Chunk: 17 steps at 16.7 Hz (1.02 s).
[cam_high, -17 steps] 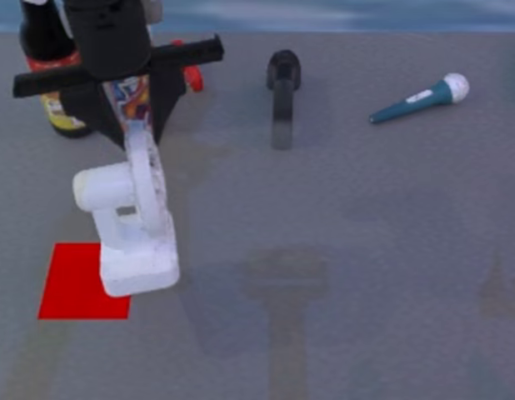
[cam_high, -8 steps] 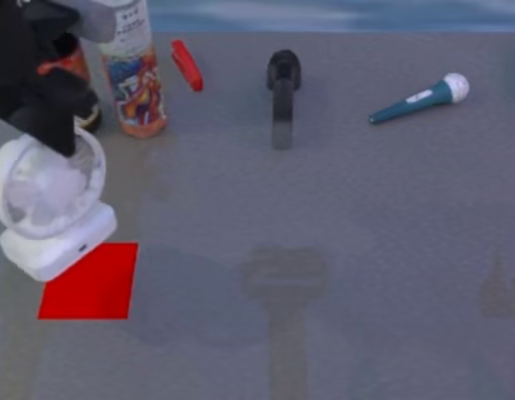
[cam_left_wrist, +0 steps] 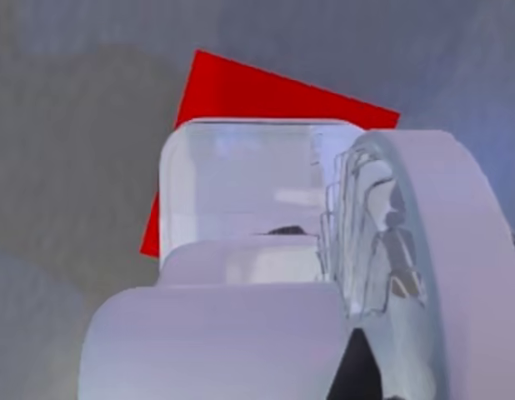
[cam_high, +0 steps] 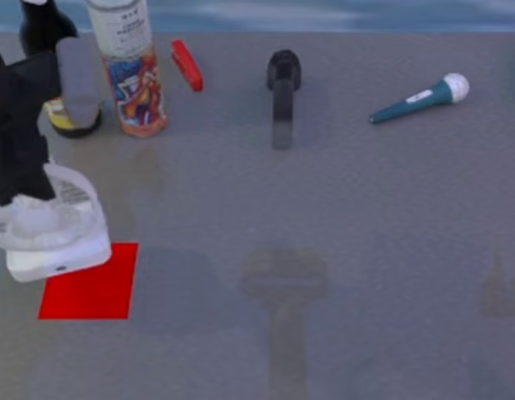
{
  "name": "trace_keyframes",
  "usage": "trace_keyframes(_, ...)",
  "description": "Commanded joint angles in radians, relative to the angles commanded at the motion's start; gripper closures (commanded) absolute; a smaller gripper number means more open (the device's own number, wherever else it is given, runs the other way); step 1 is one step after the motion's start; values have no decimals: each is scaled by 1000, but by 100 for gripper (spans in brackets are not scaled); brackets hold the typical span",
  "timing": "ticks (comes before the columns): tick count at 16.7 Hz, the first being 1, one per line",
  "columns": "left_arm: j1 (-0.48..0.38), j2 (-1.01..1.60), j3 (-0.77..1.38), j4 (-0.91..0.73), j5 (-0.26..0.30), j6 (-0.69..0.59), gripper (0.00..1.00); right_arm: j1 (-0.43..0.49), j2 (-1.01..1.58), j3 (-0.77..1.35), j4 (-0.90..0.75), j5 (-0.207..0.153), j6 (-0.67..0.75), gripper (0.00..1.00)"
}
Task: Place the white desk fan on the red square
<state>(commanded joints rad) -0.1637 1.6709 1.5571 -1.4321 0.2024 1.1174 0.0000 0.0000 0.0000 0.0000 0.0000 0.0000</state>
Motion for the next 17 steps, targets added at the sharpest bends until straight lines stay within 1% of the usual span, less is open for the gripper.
trace_keyframes(4,-13,-37,-100,56,-4,173,100,0,0,0,0,0,0,0)
trace_keyframes(7,-22,-50,-140,80,-8,238,100,0,0,0,0,0,0,0)
trace_keyframes(14,-20,-49,-148,86,-9,248,100,0,0,0,0,0,0,0)
trace_keyframes(17,-21,-43,-209,155,-9,245,100,0,0,0,0,0,0,0)
